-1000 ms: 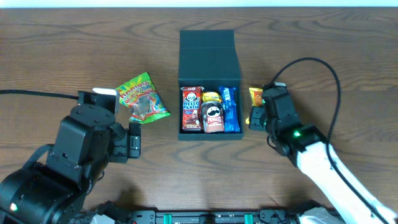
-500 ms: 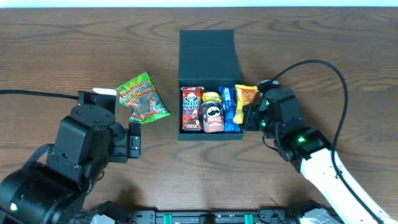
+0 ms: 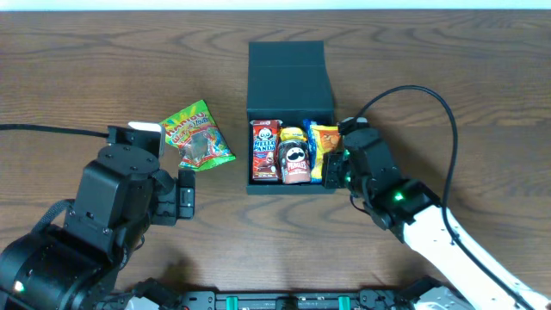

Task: Pack container
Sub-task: 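Lower the packet into the box's right edge and push it down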

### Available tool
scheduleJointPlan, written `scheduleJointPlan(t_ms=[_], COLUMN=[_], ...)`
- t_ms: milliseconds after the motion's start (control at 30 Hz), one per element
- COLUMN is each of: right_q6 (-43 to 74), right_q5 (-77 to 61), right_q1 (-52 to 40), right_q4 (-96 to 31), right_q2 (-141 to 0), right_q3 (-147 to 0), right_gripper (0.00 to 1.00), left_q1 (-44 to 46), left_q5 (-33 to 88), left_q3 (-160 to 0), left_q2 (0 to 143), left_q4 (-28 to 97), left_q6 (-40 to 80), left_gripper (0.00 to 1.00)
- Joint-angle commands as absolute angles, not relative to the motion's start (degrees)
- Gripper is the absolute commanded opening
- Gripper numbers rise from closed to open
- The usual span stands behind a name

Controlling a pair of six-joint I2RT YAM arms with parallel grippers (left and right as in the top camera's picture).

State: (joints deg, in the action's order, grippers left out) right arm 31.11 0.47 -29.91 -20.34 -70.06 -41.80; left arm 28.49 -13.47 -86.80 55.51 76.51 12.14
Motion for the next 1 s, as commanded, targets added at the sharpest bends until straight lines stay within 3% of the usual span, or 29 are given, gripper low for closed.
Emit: scheduleJointPlan(t_ms=[0,100,200,500,967], right_q6=[31.7,31.7,31.7,31.6,28.1], right_q5=[3.0,2.9,3.1,0.7,-1.6], right_q1=[-30.4,-30.5,-30.4,-30.4,-30.5], right_q4=[-20.4,-20.4,-20.1,-15.7,-13.0], right_q2=[-71.2,-71.3,-71.3,-71.1,-81.7], right_q3=[-41.6,-41.6,-41.6,-41.7,-41.7], right_gripper=[0.13,0.21,0.22,0.09,0.06], left_q1=[28.1,28.1,28.1,28.1,28.1], left_q5=[-13.9,-13.9,-13.9,-13.9,-13.9], left_q3=[-86.8,-86.8,-86.8,-86.8,-86.8], left_q2=[55.3,55.3,55.3,55.3,55.3], left_q4=[76.6,76.6,76.6,76.6,76.6], left_q6=[11.7,11.7,11.7,11.7,11.8], left_gripper=[0.95,0.95,0.95,0.95,0.95])
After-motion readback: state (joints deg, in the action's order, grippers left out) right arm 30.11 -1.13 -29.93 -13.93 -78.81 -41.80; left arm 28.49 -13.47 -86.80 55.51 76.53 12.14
